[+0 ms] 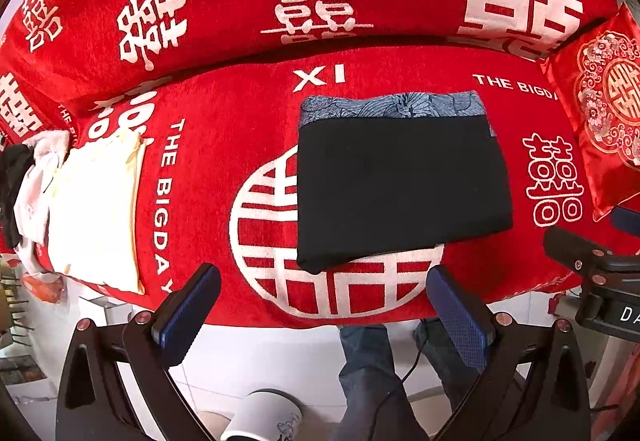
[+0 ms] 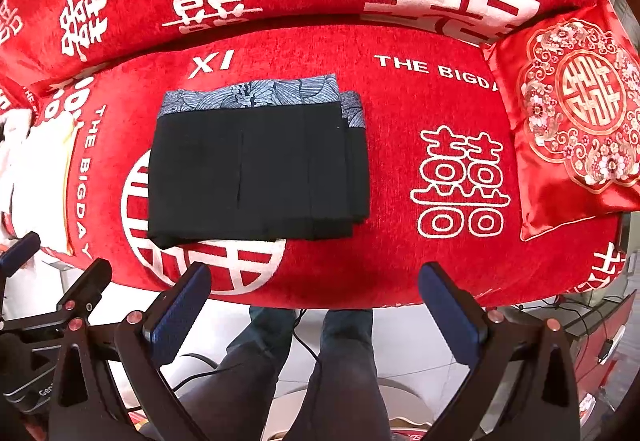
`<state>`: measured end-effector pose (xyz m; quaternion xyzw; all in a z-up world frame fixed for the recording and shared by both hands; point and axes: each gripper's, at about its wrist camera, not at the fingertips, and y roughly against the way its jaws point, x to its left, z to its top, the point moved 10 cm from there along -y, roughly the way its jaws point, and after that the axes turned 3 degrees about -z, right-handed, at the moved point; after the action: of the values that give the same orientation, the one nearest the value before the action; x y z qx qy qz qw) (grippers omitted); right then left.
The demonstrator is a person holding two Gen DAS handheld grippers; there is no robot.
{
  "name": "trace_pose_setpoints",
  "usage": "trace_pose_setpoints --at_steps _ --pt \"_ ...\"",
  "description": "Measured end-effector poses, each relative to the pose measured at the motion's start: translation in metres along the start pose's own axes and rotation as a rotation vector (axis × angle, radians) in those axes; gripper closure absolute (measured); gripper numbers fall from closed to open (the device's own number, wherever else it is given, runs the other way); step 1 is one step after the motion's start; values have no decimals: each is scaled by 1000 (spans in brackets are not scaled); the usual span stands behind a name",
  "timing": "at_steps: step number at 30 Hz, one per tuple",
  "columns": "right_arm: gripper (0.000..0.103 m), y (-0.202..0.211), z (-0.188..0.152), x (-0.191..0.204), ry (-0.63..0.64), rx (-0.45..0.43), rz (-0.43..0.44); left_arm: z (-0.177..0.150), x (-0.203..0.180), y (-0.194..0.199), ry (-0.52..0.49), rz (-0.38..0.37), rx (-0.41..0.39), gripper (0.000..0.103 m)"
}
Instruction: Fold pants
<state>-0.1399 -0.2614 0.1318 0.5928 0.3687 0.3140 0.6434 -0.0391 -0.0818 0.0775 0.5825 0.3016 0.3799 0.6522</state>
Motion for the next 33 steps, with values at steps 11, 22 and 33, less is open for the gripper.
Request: trace_pose_setpoints --at_steps 11,22,33 --pt "0 2 4 4 13 -15 -17 3 7 2 -5 10 -22 0" --pt "0 2 3 5 13 -15 -18 5 6 5 -16 5 -37 0" --pt "0 1 3 6 11 -15 -20 5 5 5 -13 7 -39 0"
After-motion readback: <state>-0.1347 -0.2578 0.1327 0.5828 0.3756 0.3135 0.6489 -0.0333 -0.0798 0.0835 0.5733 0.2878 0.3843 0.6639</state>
